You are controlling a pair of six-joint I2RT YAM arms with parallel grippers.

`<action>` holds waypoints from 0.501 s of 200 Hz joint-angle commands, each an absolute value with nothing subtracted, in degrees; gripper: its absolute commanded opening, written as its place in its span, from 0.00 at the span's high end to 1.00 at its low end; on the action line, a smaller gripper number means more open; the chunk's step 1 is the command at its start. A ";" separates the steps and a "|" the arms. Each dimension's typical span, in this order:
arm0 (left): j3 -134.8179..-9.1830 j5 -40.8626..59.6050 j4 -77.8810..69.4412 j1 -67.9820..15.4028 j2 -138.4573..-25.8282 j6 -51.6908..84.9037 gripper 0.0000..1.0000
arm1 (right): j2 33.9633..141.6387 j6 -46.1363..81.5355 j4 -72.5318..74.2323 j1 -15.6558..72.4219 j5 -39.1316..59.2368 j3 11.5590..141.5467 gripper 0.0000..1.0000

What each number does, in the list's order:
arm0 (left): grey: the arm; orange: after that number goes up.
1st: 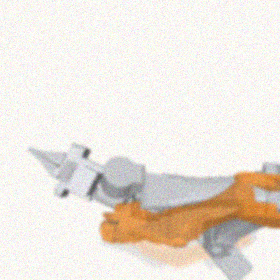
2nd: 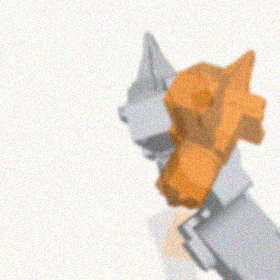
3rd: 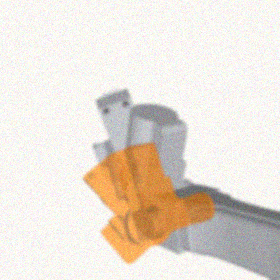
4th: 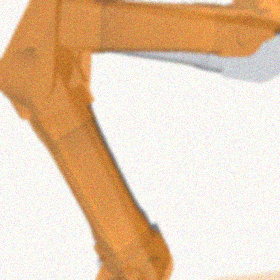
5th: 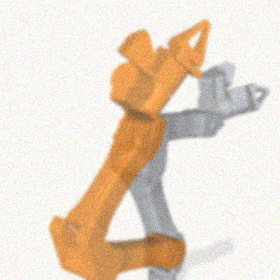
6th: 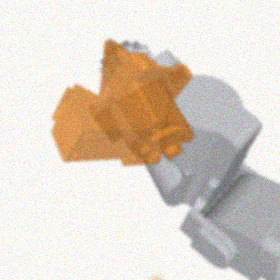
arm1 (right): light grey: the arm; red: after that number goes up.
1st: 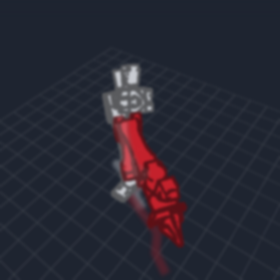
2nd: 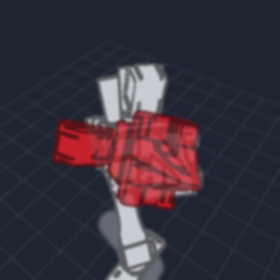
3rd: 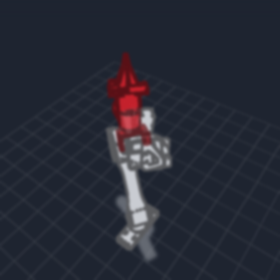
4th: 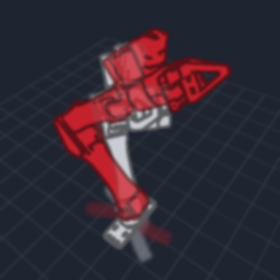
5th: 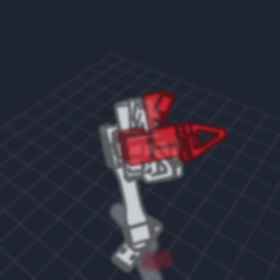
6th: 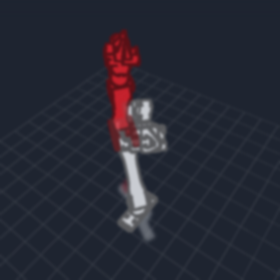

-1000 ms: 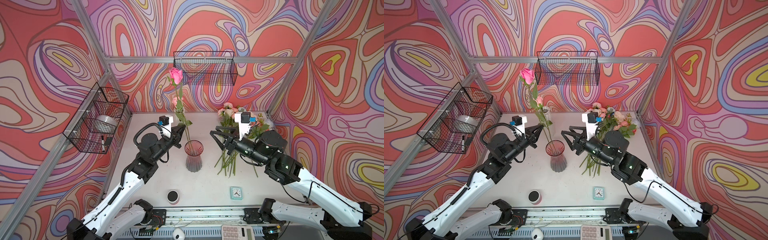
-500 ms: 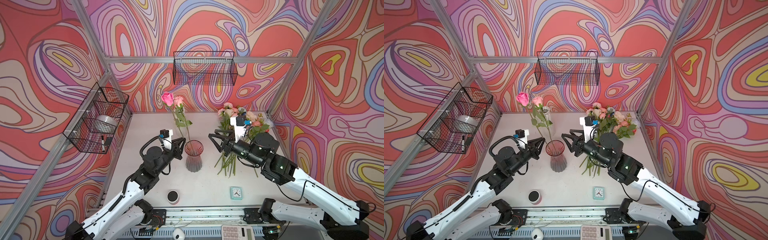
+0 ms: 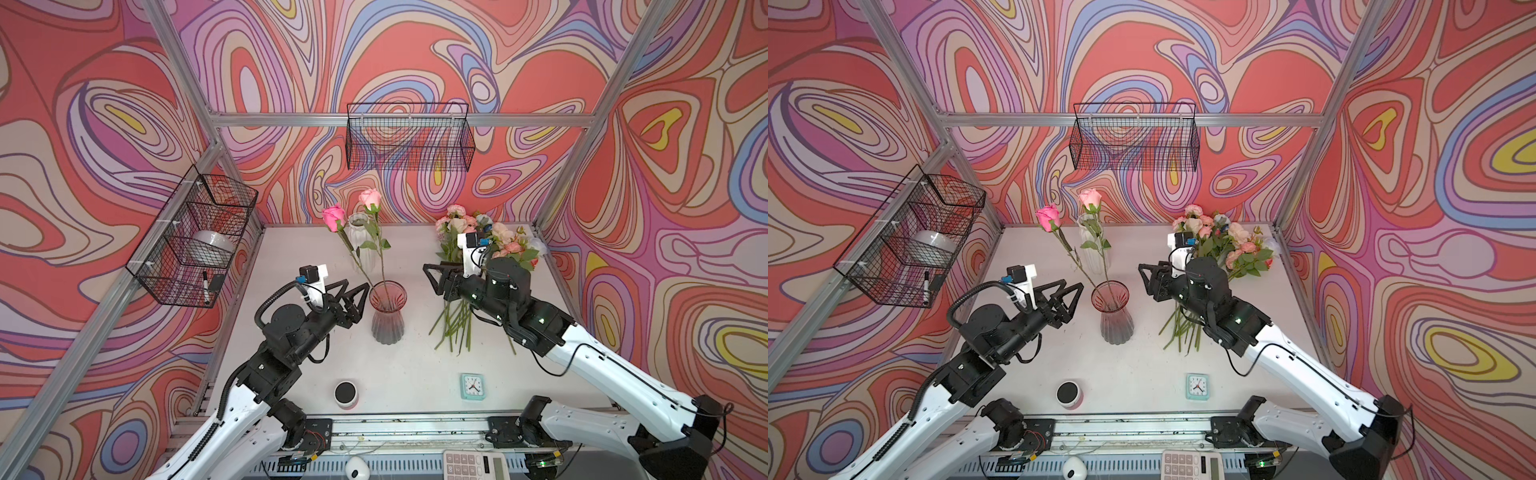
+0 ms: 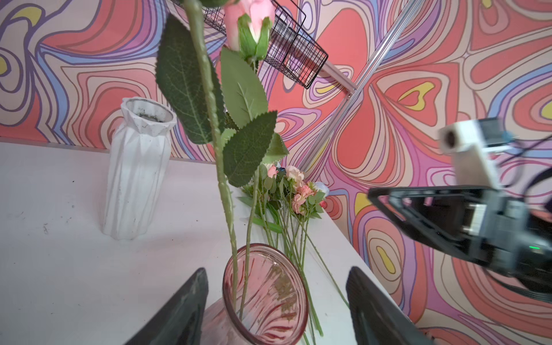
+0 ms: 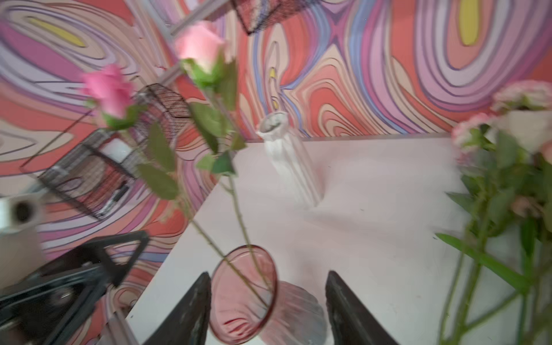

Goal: Arrange the flowers into the vase
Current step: 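Open both grippers, return the right gripper to the pile while the left draws back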

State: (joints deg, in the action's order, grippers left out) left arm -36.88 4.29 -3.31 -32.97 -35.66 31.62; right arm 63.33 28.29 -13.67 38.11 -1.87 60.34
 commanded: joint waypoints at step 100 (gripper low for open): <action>-20.54 4.18 7.61 -33.18 -16.54 43.44 0.15 | 93.09 30.74 -14.84 15.62 -2.33 57.96 0.56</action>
State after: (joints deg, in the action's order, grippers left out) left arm -22.22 4.03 4.89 -32.97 -18.70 40.38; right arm 88.42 32.23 -14.72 17.58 0.23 54.81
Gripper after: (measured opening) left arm 0.853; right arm 0.456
